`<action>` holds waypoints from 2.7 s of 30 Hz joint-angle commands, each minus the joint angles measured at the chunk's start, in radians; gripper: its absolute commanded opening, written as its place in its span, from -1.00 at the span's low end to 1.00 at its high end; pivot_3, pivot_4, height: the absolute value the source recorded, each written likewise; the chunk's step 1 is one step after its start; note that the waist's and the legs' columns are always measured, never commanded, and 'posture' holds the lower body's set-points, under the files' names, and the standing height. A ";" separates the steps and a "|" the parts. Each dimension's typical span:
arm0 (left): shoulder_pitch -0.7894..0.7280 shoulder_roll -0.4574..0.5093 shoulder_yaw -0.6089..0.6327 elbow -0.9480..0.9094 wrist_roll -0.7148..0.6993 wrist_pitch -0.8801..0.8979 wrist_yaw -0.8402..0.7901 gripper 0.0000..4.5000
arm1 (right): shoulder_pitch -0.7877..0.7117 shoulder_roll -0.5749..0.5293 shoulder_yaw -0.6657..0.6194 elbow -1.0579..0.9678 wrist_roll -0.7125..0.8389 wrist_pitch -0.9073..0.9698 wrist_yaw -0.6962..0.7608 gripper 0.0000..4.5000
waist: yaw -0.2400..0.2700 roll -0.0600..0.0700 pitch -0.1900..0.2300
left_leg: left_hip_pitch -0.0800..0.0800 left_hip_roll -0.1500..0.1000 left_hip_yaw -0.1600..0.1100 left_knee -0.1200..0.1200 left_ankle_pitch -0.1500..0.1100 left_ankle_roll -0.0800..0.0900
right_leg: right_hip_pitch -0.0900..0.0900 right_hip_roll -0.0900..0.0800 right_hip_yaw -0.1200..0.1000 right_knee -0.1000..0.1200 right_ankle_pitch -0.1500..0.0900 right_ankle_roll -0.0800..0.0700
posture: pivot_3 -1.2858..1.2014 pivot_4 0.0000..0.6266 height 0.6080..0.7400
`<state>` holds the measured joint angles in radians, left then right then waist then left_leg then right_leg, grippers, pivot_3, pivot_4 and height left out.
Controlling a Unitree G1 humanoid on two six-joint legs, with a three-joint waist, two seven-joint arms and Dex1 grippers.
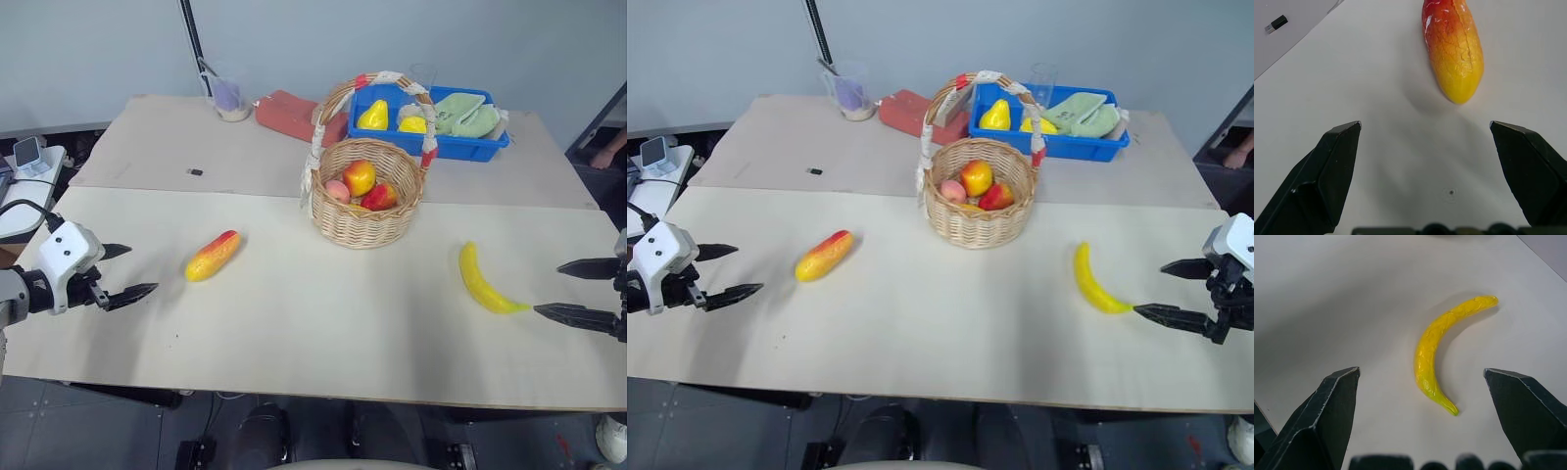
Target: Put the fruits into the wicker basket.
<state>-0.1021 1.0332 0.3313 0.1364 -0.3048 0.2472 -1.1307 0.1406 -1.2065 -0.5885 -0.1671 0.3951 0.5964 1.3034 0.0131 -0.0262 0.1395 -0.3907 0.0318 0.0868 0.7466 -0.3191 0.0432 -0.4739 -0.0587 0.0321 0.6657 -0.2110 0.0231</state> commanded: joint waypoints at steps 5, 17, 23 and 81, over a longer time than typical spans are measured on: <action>-0.035 -0.008 0.006 -0.068 -0.072 0.081 -0.010 1.00 | -0.024 -0.008 -0.014 -0.038 0.012 -0.014 -0.009 0.99 | -0.002 0.000 0.000 | 0.000 0.000 0.000 0.000 0.000 0.000 | 0.000 0.000 0.000 0.000 0.000 0.000 | 0.03 -0.52 -0.23; -0.172 -0.158 -0.198 -0.135 0.026 0.139 0.156 1.00 | -0.355 0.039 0.206 -0.354 0.309 0.179 -0.139 0.99 | -0.001 0.000 0.000 | 0.000 0.000 -0.002 0.001 0.000 0.000 | 0.000 0.000 0.000 0.001 0.001 -0.002 | 0.03 -0.52 -0.23; -0.252 -0.203 -0.261 -0.021 0.107 0.087 0.215 1.00 | -0.523 0.088 0.342 -0.387 0.370 0.205 -0.198 0.99 | -0.001 0.000 0.000 | -0.001 -0.001 -0.002 0.001 0.000 0.000 | 0.000 0.000 0.000 0.000 0.004 -0.007 | 0.03 -0.52 -0.23; -0.878 -0.783 -0.585 0.358 0.295 -0.459 0.245 0.99 | -0.121 0.112 -0.049 -0.495 0.389 0.307 -0.518 1.00 | -0.001 0.001 -0.001 | -0.019 -0.003 -0.025 0.016 0.000 0.001 | 0.000 -0.002 -0.018 0.000 0.005 -0.006 | 0.03 -0.52 -0.23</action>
<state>-0.9812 0.2372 -0.2546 0.5658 0.0255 -0.2114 -0.8338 0.0177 -1.0980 -0.6334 -0.6815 0.8331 0.9406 0.8042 0.0123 -0.0252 0.1389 -0.4097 0.0292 0.0621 0.7627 -0.3195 0.0445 -0.4736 -0.0603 0.0141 0.6655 -0.2061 0.0166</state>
